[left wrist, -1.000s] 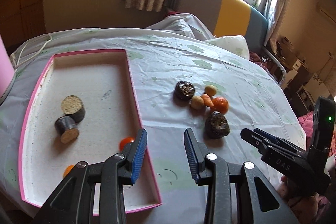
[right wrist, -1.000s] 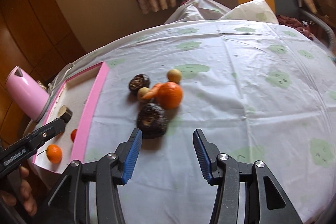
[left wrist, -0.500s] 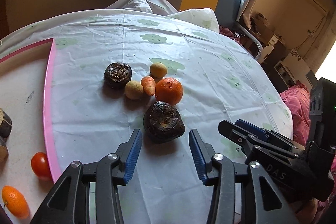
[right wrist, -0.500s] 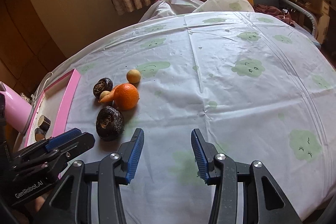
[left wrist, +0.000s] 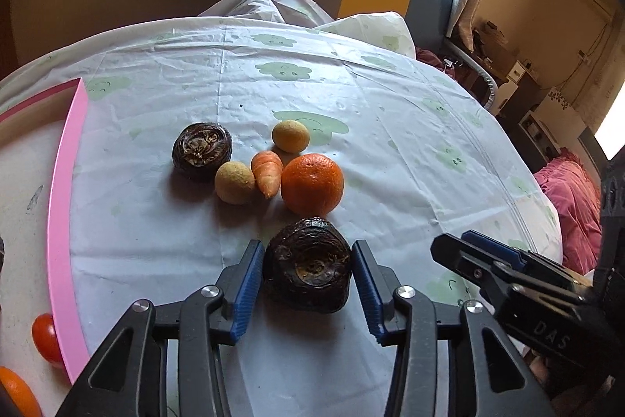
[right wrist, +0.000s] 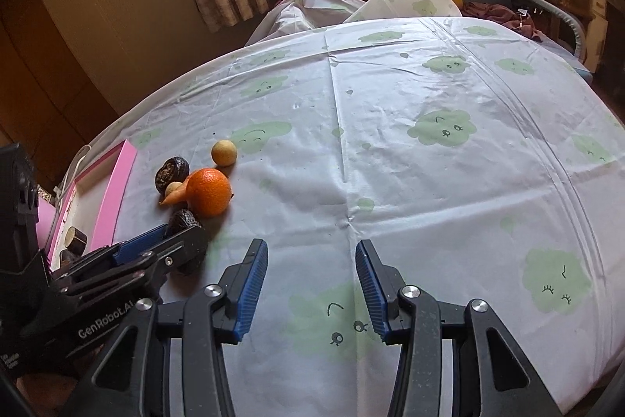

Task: Organize fruits
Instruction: 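Grasp the large dark round root slice with the left gripper, then hold the root slice with the left gripper while the right gripper grasps the carrot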

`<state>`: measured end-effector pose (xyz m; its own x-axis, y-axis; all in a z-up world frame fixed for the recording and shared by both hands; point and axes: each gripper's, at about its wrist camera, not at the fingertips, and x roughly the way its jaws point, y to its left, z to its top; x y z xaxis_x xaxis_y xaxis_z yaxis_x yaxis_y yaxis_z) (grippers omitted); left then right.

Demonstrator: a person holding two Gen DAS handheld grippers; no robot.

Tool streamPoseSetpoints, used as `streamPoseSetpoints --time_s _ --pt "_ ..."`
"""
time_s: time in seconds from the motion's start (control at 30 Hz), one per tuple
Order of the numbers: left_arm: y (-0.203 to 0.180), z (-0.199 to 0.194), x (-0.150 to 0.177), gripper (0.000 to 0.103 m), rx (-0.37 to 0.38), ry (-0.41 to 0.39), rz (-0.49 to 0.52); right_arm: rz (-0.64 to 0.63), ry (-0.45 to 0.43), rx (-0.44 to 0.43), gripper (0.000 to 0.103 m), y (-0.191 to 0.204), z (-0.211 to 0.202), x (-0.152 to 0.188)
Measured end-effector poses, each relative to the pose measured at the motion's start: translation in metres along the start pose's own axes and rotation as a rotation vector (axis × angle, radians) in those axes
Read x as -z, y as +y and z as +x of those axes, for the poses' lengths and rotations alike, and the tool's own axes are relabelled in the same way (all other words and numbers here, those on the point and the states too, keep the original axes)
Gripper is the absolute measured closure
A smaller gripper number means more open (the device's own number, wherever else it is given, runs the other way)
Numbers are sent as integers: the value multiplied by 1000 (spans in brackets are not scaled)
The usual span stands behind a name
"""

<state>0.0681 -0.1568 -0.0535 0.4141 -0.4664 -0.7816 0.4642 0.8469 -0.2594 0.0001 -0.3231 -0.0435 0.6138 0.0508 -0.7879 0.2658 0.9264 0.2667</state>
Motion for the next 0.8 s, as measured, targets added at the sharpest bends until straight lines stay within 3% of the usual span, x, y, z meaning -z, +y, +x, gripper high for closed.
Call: streamPoseSetpoints --time_s 0.2,0.27,0.4,0.63,0.8 --pt "7 -20 26 56 -67 -56 6 -27 29 -70 55 12 11 -10" --pt "11 -24 33 56 -61 -88 -14 -42 38 -88 56 20 16 -16" --pt "20 -27 35 56 -43 -92 -57 -74 35 -94 71 36 21 -23" --pt "24 -26 37 56 -23 -101 -77 -183 0 -154 72 76 20 -46" --pt "24 -26 37 56 -18 -106 -76 -228 27 -224 76 102 38 -59"
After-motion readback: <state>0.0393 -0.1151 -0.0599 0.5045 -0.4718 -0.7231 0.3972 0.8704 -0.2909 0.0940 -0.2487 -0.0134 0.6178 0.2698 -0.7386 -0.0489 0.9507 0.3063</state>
